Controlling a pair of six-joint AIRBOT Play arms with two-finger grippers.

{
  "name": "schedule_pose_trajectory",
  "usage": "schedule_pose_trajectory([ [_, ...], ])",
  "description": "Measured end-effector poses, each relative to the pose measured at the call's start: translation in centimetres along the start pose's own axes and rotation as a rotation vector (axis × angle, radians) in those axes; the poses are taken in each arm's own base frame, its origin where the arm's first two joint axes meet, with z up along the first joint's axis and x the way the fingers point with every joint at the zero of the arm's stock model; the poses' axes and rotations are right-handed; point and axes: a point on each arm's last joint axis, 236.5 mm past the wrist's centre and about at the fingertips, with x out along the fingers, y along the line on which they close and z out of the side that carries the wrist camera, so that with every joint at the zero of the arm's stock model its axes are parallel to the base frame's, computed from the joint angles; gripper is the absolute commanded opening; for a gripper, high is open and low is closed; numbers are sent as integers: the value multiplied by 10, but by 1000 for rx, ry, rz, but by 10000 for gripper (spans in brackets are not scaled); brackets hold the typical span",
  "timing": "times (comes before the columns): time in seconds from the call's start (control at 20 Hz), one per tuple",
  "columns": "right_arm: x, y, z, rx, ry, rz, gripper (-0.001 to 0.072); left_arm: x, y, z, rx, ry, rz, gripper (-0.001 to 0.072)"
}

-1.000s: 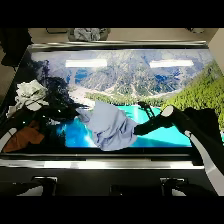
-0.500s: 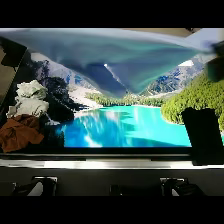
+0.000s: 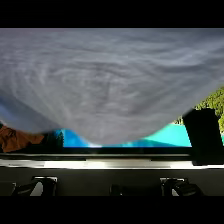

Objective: Fold the shirts.

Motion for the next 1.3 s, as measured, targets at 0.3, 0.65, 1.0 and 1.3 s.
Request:
schedule_pose_trajectory([
  [0.3,64,60,-97,-49,397,171,46,33,68,-99,-14,318,111,27],
  [0.65,228,197,-285,-142,791,364,46,54,209,-382,-252,877,290,29],
  [1.0,285,306,-407,113,946,407,48,33,237,-562,-396,1160,345,34],
  [1.3,285,293,-412,119,962,446,578,22,206,-583,-476,1321,254,701],
])
